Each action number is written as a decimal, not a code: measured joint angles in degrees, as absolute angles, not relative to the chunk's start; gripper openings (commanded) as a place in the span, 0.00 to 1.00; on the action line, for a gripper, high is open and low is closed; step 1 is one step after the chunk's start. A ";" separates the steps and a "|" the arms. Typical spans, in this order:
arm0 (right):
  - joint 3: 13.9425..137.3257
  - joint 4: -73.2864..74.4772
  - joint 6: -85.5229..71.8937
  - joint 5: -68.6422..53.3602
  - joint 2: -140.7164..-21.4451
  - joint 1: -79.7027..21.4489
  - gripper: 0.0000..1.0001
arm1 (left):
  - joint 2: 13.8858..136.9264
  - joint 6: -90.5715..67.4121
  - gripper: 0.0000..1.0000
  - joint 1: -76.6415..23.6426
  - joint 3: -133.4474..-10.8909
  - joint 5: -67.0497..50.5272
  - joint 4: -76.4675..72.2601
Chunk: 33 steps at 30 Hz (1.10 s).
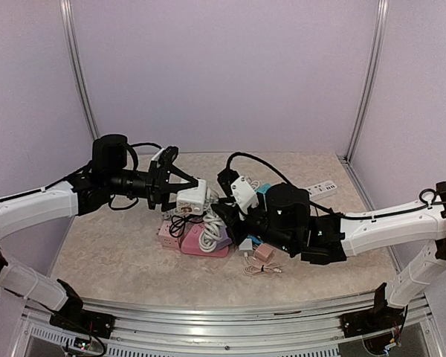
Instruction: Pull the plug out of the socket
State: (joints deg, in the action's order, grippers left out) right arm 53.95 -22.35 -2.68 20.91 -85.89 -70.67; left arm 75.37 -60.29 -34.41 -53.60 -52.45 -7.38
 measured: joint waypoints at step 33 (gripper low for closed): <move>58.50 -7.75 -1.08 3.31 -80.93 -70.32 0.58 | 80.34 -13.67 0.03 -31.40 -66.48 -68.27 27.55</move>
State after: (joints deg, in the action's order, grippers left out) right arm 58.50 -7.75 -1.08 3.31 -80.93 -70.32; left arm 80.34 -13.67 -31.40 -66.48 -68.27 27.55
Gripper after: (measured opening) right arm 0.599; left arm 0.610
